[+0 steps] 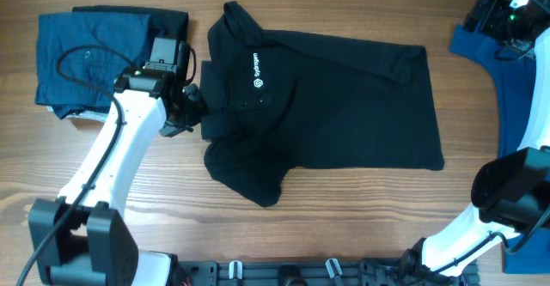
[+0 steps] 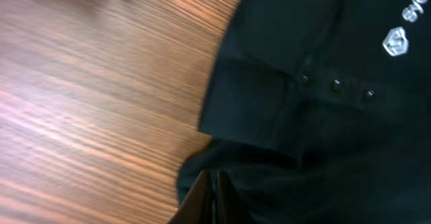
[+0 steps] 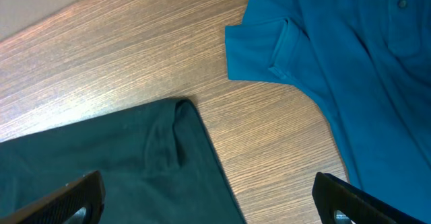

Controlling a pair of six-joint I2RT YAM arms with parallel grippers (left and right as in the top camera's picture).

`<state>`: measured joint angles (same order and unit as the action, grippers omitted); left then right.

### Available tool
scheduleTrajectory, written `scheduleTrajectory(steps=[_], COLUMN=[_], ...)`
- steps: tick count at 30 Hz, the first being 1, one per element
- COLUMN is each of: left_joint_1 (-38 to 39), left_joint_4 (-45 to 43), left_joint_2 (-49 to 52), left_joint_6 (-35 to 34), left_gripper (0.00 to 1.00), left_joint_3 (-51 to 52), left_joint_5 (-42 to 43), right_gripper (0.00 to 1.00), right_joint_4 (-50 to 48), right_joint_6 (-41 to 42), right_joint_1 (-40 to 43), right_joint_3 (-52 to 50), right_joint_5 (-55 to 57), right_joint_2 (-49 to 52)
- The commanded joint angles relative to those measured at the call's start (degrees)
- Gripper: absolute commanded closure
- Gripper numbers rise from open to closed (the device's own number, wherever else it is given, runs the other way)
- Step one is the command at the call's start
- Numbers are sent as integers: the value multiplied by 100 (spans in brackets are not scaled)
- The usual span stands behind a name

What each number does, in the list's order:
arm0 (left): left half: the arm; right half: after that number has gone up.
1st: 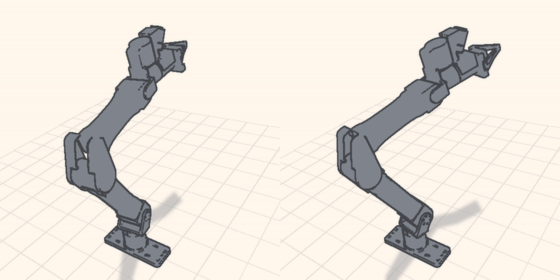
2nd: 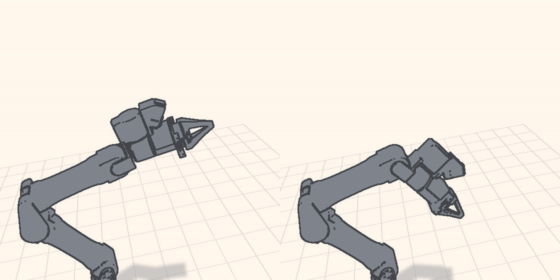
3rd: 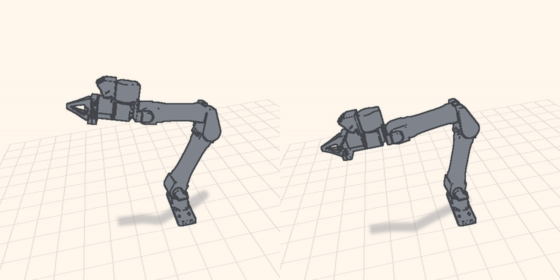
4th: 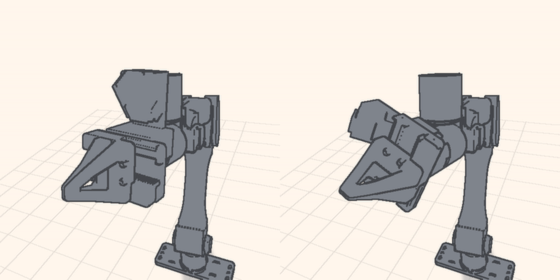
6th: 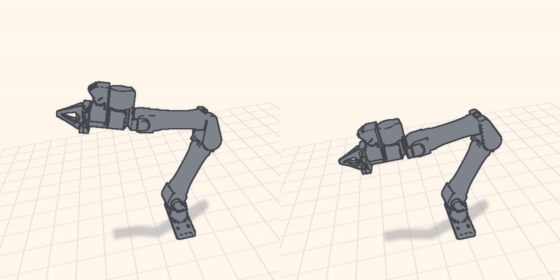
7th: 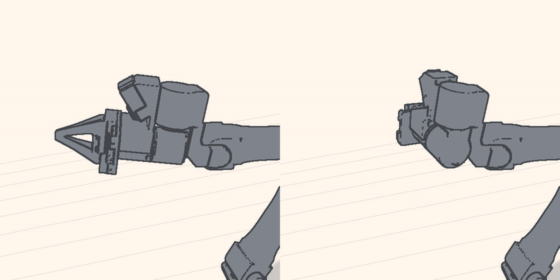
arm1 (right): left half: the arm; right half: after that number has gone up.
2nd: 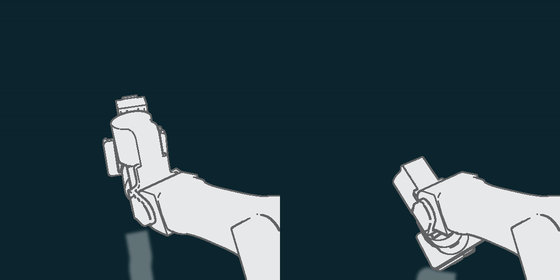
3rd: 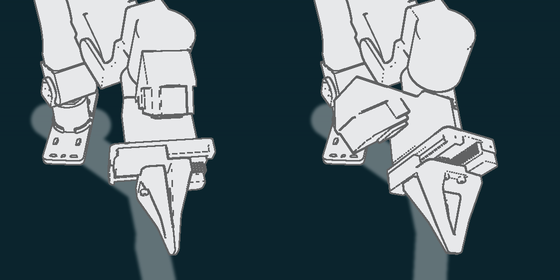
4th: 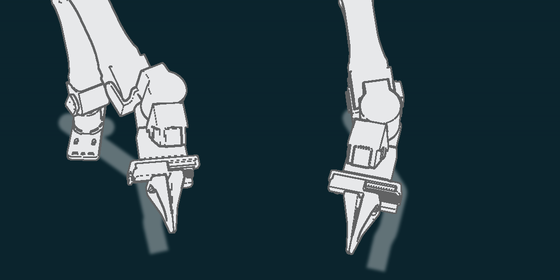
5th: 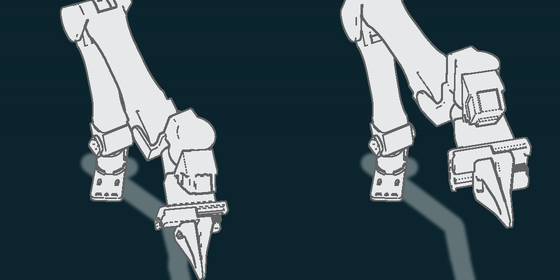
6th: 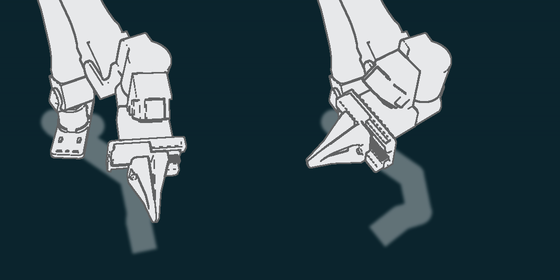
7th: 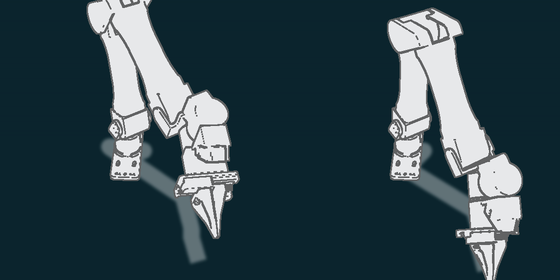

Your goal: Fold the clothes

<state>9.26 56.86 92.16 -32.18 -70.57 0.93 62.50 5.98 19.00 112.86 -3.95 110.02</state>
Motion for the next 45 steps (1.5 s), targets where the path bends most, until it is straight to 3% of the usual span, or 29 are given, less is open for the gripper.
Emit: scheduleTrajectory(steps=[1, 15, 33, 45], left_joint_1=[0, 199, 564, 372], left_joint_4=[-214, -1399, -1412, -992], left_joint_2=[496, 1298, 2142, 2227], left_joint_6=[350, 503, 501, 501], left_gripper=[96, 96, 96, 96], left_joint_3=[28, 28, 140, 140], left_joint_5=[719, 739, 664, -1685], right_gripper=[0, 0, 0, 0], right_joint_4=[-17, -17, -17, -17], right_joint_6=[15, 13, 13, 13], right_joint_1=[-17, -17, -17, -17], right_joint_3=[7, 7, 7, 7], right_joint_5=[96, 96, 96, 96], right_joint_2=[87, 87, 87, 87])
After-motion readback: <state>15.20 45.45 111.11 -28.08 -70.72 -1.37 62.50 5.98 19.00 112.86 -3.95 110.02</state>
